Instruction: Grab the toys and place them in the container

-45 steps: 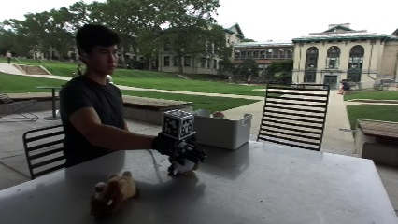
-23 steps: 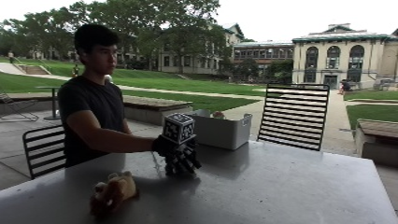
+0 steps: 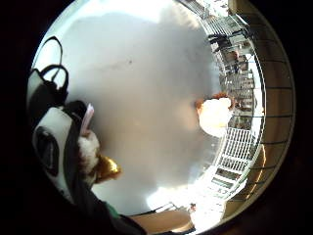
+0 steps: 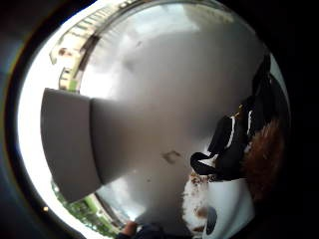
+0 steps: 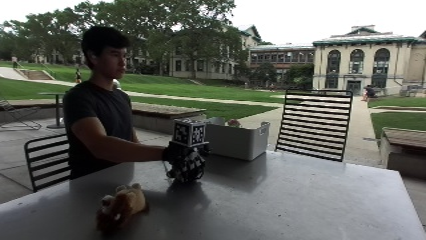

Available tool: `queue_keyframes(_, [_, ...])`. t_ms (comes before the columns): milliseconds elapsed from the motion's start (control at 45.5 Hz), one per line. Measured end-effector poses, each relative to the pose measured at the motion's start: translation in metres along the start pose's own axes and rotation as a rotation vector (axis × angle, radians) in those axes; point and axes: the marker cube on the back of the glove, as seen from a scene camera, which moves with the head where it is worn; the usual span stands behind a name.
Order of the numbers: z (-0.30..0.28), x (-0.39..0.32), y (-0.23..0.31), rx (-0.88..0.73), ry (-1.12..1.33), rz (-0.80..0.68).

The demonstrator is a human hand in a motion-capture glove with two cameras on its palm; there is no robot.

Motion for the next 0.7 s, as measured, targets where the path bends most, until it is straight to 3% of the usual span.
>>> queue_keyframes(264, [-0.032, -0.006, 0.012, -0.041, 0.003, 0.085])
queue_keyframes(572, [-0.192, -0.018, -0.014, 0.152, -0.057, 0.066])
queue_keyframes(704, [-0.243, -0.062, -0.01, 0.212, -0.035, 0.103])
